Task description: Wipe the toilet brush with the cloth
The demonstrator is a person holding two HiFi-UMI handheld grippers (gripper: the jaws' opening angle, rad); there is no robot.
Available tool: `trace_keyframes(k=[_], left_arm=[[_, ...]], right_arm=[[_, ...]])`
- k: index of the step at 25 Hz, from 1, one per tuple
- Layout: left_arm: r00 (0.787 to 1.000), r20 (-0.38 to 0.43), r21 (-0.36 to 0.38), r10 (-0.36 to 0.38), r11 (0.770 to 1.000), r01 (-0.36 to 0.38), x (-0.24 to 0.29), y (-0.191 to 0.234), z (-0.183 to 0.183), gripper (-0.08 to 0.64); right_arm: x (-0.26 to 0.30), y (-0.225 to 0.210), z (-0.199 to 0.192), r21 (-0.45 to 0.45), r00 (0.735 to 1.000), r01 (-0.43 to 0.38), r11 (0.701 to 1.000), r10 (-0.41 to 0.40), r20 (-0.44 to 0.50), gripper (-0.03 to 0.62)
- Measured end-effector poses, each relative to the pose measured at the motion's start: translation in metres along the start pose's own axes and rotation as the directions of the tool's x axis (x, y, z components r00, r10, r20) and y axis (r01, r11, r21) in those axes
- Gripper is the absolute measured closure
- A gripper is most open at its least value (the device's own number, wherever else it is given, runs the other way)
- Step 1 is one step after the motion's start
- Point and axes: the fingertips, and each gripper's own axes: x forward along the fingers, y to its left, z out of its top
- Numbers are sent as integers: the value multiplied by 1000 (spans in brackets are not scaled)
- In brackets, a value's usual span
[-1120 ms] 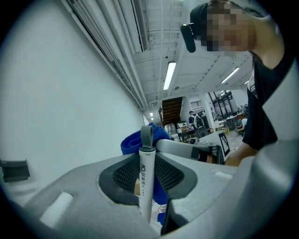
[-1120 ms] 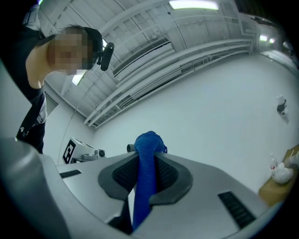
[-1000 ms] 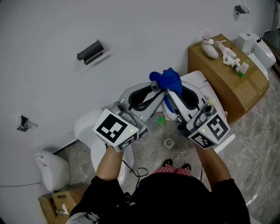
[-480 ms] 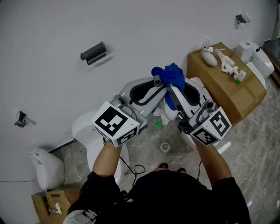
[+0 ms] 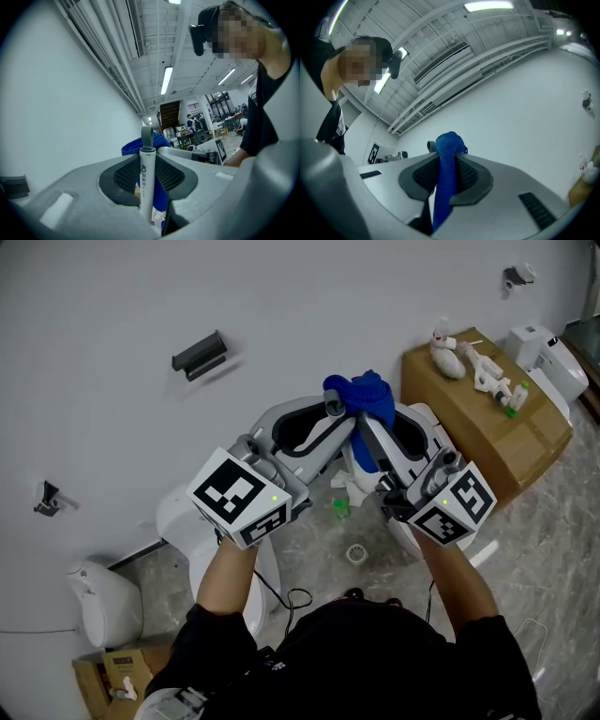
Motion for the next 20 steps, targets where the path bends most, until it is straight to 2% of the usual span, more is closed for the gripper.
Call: trace_keyframes(k=[20], left_arm=[[1000, 5, 4, -20, 1000, 20, 10, 1, 11, 459]], right_arm=[[-2, -12, -14, -7, 999, 17, 1000, -17, -41, 528]])
